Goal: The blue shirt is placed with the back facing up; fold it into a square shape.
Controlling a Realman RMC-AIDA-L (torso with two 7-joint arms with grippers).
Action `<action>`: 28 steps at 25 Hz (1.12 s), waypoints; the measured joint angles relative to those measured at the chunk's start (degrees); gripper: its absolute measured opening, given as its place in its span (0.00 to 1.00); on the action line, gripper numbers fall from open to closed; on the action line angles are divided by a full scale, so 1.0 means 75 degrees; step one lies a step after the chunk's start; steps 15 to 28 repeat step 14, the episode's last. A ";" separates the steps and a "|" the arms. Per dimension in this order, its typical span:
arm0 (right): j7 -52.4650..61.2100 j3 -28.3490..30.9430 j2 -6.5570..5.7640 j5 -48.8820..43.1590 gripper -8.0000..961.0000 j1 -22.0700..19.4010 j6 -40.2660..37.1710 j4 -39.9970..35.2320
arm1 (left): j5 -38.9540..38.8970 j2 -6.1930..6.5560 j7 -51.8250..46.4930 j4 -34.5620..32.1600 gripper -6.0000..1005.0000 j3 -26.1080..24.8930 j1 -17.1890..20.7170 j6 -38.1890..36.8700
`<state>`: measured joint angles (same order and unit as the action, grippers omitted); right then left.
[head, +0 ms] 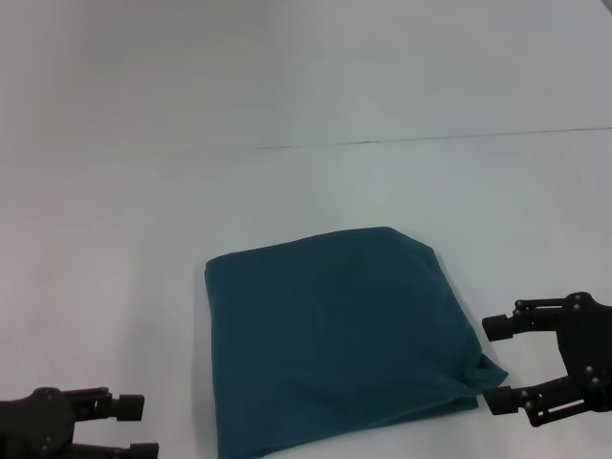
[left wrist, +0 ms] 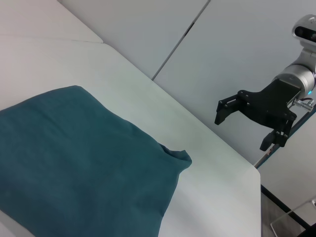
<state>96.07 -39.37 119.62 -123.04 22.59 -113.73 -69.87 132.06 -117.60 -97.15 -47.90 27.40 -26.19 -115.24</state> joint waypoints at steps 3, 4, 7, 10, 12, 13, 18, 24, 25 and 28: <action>0.0000 -0.0001 0.0000 -0.0002 0.97 0.0000 0.0000 0.0001 | 0.0003 0.0000 0.0001 0.0000 0.93 0.0006 0.0000 0.0002; 0.0000 -0.0001 0.0000 -0.0003 0.97 0.0000 0.0000 0.0000 | 0.0004 0.0000 0.0002 0.0000 0.93 0.0005 0.0000 0.0002; 0.0000 -0.0001 0.0000 -0.0008 0.97 -0.0005 0.0000 -0.0003 | 0.0024 0.0000 0.0003 -0.0005 0.93 0.0000 0.0000 0.0002; 0.0000 -0.0001 0.0000 -0.0012 0.97 -0.0009 0.0000 -0.0008 | 0.0135 0.0001 -0.0001 -0.0011 0.93 -0.0028 -0.0001 0.0002; 0.0000 -0.0001 0.0000 -0.0013 0.97 -0.0011 0.0000 -0.0010 | 0.0186 0.0000 -0.0010 -0.0012 0.93 -0.0032 -0.0005 0.0003; 0.0000 -0.0001 0.0000 -0.0014 0.97 -0.0011 0.0000 -0.0011 | 0.0195 0.0000 -0.0012 -0.0012 0.93 -0.0035 -0.0006 0.0004; 0.0000 -0.0001 0.0000 -0.0014 0.97 -0.0012 0.0000 -0.0016 | 0.0195 0.0001 -0.0012 -0.0012 0.93 -0.0038 -0.0006 0.0006; 0.0000 -0.0001 0.0000 -0.0014 0.97 -0.0012 0.0000 -0.0016 | 0.0195 0.0001 -0.0012 -0.0012 0.93 -0.0038 -0.0006 0.0006; 0.0000 -0.0001 0.0000 -0.0014 0.97 -0.0012 0.0000 -0.0016 | 0.0195 0.0001 -0.0012 -0.0012 0.93 -0.0038 -0.0006 0.0006; 0.0000 -0.0001 0.0000 -0.0014 0.97 -0.0012 0.0000 -0.0016 | 0.0195 0.0001 -0.0012 -0.0012 0.93 -0.0038 -0.0006 0.0006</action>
